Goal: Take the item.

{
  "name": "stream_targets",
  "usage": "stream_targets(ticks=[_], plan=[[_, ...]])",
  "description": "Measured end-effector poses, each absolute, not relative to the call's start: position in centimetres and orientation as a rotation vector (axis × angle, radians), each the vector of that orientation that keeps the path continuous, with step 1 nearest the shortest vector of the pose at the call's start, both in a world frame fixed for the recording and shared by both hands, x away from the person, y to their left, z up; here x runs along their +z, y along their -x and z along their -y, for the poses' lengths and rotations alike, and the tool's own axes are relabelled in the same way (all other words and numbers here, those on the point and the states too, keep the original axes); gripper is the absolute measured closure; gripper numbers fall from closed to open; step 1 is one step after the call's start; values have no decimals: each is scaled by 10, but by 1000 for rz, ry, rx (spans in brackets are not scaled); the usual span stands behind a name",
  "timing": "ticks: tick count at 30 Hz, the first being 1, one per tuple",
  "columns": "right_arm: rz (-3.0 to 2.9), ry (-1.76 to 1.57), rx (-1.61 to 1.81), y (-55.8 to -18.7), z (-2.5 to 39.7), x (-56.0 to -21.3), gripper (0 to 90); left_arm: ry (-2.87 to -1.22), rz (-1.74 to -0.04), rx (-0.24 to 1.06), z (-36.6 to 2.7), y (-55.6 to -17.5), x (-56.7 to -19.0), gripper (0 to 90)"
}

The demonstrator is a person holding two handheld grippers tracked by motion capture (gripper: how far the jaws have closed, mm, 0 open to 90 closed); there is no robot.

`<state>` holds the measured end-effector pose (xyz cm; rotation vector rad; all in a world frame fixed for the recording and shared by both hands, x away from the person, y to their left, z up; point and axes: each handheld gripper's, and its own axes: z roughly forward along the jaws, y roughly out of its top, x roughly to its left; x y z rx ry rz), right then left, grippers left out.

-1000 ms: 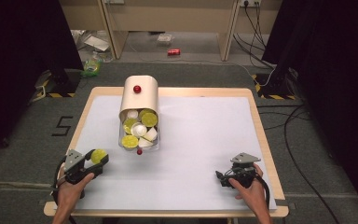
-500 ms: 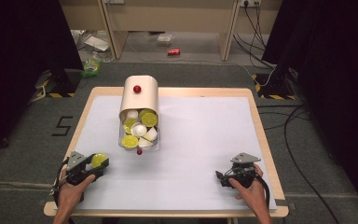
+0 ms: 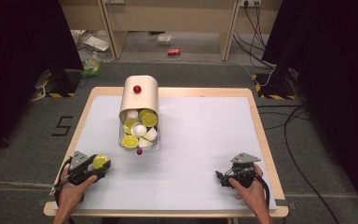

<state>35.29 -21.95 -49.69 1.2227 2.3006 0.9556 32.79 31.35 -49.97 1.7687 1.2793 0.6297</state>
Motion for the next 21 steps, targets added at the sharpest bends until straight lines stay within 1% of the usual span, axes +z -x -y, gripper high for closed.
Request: stream_targets(ticks=[5, 7, 8, 21], plan=[[-2301, -1223, 956, -353, 220, -497, 77, -1777, -1260, 637, -312, -327, -499, 227], [-2301, -1223, 957, -353, 220, -497, 77, -1769, -1259, 624, -310, -325, -497, 161], [-2302, -1223, 957, -353, 220, -497, 77, -1772, -1255, 630, -309, -324, -497, 151], [-2300, -1223, 956, -353, 220, -497, 77, -1750, -1231, 658, -312, -307, -481, 153]])
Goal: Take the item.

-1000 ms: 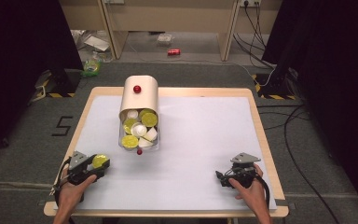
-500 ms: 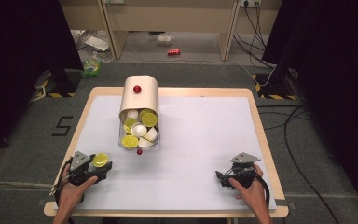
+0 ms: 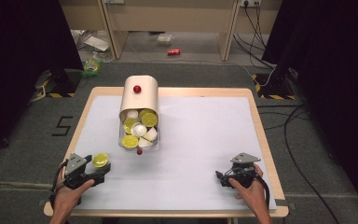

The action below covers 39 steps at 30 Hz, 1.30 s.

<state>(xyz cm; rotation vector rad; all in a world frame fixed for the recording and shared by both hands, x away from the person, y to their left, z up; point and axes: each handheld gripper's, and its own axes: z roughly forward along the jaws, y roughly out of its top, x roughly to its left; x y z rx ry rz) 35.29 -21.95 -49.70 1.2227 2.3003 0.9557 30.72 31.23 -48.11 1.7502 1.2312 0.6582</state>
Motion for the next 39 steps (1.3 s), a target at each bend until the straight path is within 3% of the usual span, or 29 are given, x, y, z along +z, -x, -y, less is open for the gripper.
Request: stream_targets(ticks=[28, 39], plan=[[-2298, -1223, 950, -353, 219, -497, 77, -1804, -1304, 583, -321, -272, -511, 153], [-2296, -1228, 950, -352, 219, -497, 77, -1843, -1281, 626, -319, -268, -516, 145]])
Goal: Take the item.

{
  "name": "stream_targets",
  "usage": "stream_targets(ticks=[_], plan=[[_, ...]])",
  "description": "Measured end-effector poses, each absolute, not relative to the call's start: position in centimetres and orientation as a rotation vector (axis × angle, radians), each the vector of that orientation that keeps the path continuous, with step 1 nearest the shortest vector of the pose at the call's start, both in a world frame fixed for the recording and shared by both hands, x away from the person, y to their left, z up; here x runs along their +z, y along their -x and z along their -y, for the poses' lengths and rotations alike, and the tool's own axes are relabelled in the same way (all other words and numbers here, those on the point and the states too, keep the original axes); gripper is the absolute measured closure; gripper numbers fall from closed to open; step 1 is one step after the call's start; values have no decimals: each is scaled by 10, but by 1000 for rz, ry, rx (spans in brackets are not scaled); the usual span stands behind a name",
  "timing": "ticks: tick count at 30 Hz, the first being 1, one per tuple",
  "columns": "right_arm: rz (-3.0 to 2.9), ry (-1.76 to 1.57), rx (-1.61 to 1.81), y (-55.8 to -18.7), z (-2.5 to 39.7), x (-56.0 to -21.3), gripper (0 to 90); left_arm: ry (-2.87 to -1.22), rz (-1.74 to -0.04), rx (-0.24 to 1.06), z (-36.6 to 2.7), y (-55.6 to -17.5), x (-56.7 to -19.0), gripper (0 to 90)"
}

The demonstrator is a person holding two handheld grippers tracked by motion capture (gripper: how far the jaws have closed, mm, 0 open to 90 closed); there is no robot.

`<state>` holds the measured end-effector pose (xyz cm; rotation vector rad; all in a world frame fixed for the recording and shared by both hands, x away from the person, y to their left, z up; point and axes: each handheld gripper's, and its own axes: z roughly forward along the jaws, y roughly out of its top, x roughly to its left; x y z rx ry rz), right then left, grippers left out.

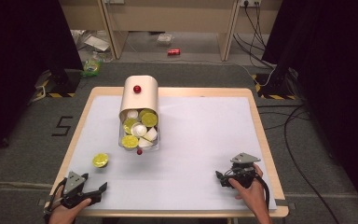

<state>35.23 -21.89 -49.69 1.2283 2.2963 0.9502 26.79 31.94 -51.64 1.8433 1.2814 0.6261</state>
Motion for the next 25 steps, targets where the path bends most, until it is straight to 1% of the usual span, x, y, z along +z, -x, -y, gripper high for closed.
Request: stream_targets(ticks=[12, 25], plan=[[-2297, -1223, 950, -353, 219, -497, 76, -1796, -1250, 655, -321, -264, -523, 144], [-2298, -1223, 953, -353, 219, -497, 76, -1786, -1244, 663, -321, -263, -524, 144]])
